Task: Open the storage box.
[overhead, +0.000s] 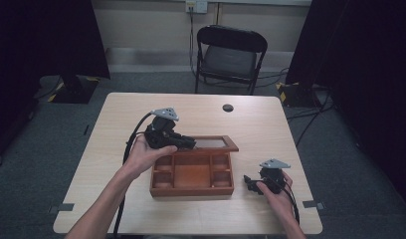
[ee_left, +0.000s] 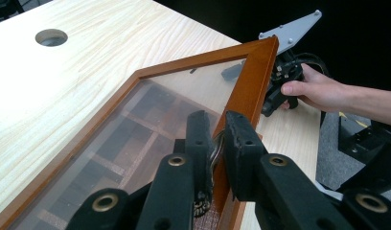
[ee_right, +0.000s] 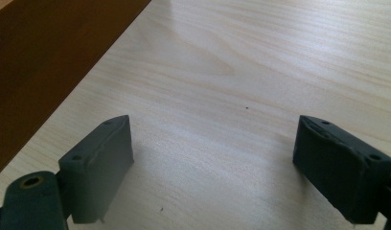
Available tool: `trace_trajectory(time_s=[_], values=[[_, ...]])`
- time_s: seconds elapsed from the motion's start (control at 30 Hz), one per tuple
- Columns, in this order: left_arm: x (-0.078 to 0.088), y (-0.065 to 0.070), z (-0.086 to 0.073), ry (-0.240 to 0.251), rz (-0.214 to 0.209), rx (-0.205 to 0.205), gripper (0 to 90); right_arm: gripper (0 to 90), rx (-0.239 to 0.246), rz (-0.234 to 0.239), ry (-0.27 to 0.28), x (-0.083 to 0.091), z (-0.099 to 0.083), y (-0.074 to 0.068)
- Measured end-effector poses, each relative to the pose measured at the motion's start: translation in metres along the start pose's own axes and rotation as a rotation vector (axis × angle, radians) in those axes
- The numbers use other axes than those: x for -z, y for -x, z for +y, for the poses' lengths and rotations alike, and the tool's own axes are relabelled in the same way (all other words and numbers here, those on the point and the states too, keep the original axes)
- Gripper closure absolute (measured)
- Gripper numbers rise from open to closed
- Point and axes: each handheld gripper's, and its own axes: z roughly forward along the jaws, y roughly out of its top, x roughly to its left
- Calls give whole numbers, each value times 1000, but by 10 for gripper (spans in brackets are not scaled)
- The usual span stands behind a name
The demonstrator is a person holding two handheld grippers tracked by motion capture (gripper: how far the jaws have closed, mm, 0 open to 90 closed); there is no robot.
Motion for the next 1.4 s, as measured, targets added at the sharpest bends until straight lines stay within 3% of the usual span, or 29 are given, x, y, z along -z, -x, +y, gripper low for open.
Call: trace_trajectory(time_s=[1.4], values=[[0,1,0,-16,4,-10,809,128,-1,0,0,0,0,0]])
